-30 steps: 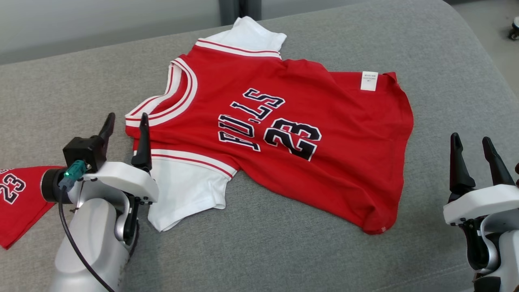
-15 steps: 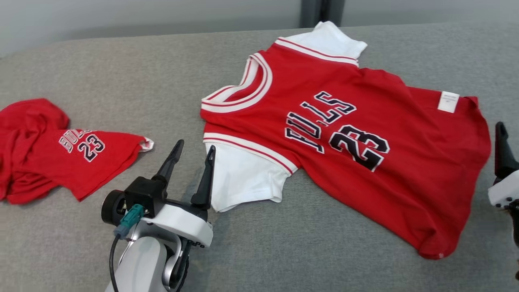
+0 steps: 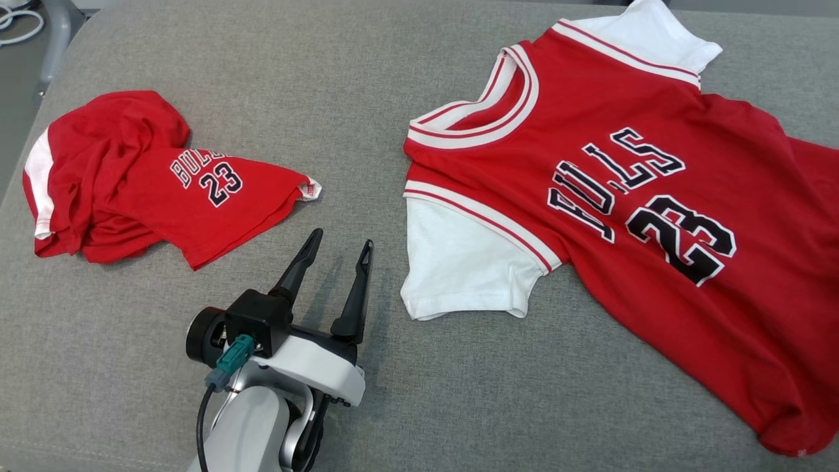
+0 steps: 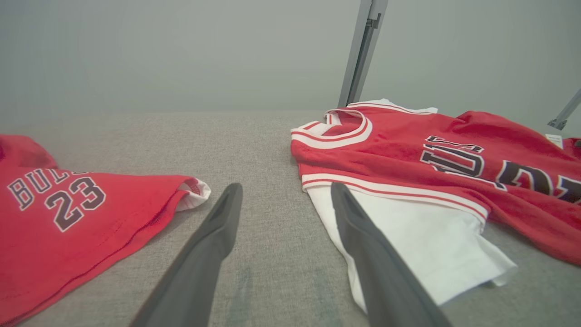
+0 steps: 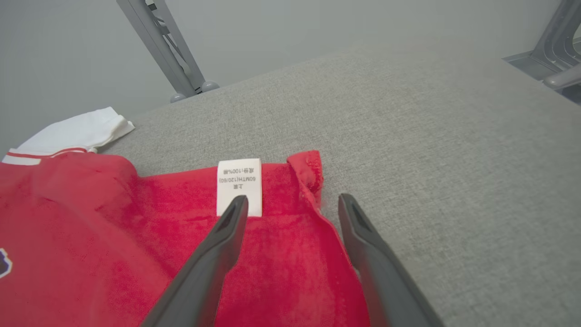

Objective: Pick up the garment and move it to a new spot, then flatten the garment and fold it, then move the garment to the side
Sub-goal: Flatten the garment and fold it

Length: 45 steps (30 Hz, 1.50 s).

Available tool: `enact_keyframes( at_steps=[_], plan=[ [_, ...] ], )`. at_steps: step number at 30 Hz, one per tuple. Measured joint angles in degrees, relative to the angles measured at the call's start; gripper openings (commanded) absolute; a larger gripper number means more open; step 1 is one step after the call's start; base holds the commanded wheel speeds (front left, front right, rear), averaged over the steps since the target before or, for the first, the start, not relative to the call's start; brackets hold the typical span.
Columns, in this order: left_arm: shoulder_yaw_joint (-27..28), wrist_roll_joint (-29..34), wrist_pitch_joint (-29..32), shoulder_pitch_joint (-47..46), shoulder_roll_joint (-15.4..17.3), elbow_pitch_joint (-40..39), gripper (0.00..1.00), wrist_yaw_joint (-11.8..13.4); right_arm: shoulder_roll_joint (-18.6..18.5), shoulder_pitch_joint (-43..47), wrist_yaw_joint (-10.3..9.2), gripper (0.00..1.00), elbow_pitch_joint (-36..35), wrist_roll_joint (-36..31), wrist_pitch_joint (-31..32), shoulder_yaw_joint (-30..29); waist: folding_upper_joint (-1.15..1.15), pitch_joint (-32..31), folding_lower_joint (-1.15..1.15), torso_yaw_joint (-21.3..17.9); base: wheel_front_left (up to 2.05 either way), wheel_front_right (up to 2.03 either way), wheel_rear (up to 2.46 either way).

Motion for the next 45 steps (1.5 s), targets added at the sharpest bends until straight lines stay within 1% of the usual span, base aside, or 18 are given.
enact_keyframes(
  at_steps=[3,4,5,6,8,13,16,19,24,27,34,35,36,40,45],
  plan=[
    [-0.3,-0.2,0.0,-0.1,0.0,-0.1,1.0,0.3,-0.6,-1.5,0.0,1.0,3.2,0.0,-0.8,0.0,0.0,0.8,0.0,0.8,0.0,0.0,0.0],
    [-0.5,-0.4,0.0,-0.2,0.0,-0.1,1.0,0.3,-0.7,-1.9,0.0,0.45,4.1,0.2,-0.8,0.3,0.0,0.9,0.0,1.0,0.0,0.0,0.0],
    [-0.6,-0.5,0.0,-0.2,0.0,-0.1,1.0,0.4,-0.5,-2.4,0.0,0.0,4.9,0.9,-0.8,0.4,0.0,1.0,0.0,1.1,0.0,0.0,0.0],
    [-0.7,-0.6,0.0,-0.2,0.0,-0.1,1.0,0.5,-0.4,-3.0,0.0,0.0,5.5,1.8,-1.3,0.0,0.0,1.1,0.0,1.2,0.0,0.0,0.0],
    [-0.8,-0.6,0.0,-0.2,0.0,-0.1,1.0,0.5,-0.6,-4.0,0.0,0.0,6.5,2.4,-1.7,-0.1,0.0,1.1,0.0,1.3,0.0,0.0,0.0],
    [-0.9,-0.8,0.0,-0.3,0.0,0.1,1.0,0.6,-1.8,-6.8,0.0,0.0,6.3,3.6,-3.2,2.3,0.0,1.2,0.0,1.5,0.0,0.0,0.0],
    [-1.1,-0.9,0.0,-0.4,0.0,0.1,1.0,0.8,-3.7,-9.1,0.0,0.0,5.6,4.0,-3.4,3.3,0.0,1.2,0.0,1.7,0.0,0.0,0.0],
    [-1.6,-1.0,0.0,-0.6,0.0,0.1,1.0,0.9,-6.5,-12.4,0.0,0.0,5.3,3.7,-3.3,3.9,0.0,1.4,0.0,2.1,0.0,0.0,0.0],
    [-2.4,-1.2,0.0,-0.9,0.0,0.0,1.0,0.8,-11.0,-18.8,0.0,0.0,6.3,1.5,-3.1,3.7,0.0,2.1,0.0,3.3,0.0,0.0,0.0],
    [-2.8,-1.6,0.0,-0.9,0.0,0.0,1.0,0.8,-13.0,-21.8,0.0,0.0,7.9,-0.5,-3.2,3.3,0.0,2.5,0.0,4.2,0.0,0.0,0.0],
    [-3.5,-1.8,0.0,-0.9,0.0,-0.1,1.0,1.0,-14.7,-25.8,0.01,0.0,14.0,-4.8,-3.2,2.4,0.0,3.6,0.0,5.8,0.0,0.0,0.0],
    [-3.6,-1.8,0.0,-0.9,0.0,-0.1,1.0,1.0,-14.6,-26.1,0.01,0.39,14.8,-5.3,-3.6,2.4,0.0,3.7,0.0,5.9,0.0,0.0,0.0],
    [-3.6,-1.8,0.0,-0.9,0.0,-0.1,1.0,1.2,-14.3,-26.4,0.0,1.0,15.8,-5.6,-3.8,2.3,0.0,3.9,0.0,5.9,0.0,0.0,0.0],
    [-3.7,-1.9,0.0,-1.3,0.0,-0.1,1.0,1.6,-12.0,-26.9,0.0,1.0,19.0,-6.7,-4.2,2.6,0.0,4.0,0.0,5.4,0.0,0.0,0.0],
    [-2.9,-1.8,0.0,-1.4,0.0,0.1,1.0,1.6,-9.2,-26.4,0.0,1.0,20.5,-7.3,-5.7,5.3,0.0,3.2,0.0,3.6,0.0,0.0,0.0]
  ],
)
